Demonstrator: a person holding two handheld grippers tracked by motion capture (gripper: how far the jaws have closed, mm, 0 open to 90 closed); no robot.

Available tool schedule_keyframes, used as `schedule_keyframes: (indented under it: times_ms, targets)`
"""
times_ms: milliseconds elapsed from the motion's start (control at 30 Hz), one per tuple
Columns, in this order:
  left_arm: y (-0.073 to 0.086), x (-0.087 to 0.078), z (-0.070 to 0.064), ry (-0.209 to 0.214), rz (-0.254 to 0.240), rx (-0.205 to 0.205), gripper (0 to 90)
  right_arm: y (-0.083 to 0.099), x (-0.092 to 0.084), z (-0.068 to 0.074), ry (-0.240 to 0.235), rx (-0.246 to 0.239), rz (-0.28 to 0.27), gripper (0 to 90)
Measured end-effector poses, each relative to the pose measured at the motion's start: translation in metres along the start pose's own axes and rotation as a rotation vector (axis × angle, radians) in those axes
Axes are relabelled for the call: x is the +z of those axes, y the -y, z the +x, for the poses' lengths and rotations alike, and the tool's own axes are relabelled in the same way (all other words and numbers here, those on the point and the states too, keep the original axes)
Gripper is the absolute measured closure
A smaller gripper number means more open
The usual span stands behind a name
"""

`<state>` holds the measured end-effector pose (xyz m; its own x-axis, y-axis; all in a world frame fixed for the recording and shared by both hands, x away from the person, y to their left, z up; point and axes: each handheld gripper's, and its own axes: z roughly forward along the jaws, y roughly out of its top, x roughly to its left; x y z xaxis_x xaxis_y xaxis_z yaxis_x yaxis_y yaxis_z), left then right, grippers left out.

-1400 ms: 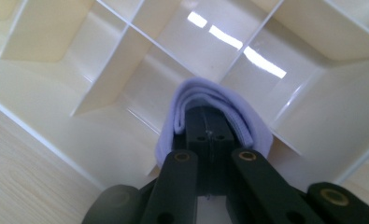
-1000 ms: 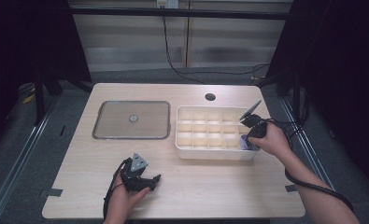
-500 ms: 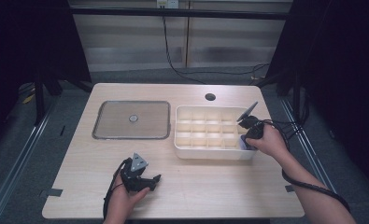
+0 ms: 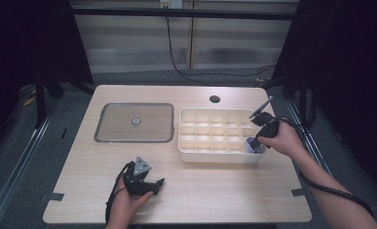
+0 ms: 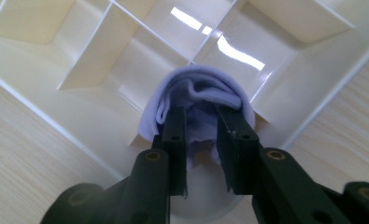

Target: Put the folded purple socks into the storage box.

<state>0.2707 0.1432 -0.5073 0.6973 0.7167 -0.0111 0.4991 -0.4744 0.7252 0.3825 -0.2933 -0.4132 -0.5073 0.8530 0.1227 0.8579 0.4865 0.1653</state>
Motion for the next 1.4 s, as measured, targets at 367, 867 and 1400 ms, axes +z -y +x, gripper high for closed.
schedule_keyframes:
  times_ms: [367,867,1400]
  targets:
    - [0.000,0.000,0.000,-0.003,0.001,0.000,19.7,0.003,-0.019,-0.004,-0.013,0.005,-0.033,61.0]
    - [0.000,0.000,0.000,-0.001,-0.003,-0.002,19.6,0.005,-0.034,0.006,-0.031,-0.043,-0.079,45.8]
    - [0.000,0.000,0.000,-0.001,-0.001,-0.002,19.7,0.023,-0.040,0.029,-0.063,-0.100,-0.129,36.5]
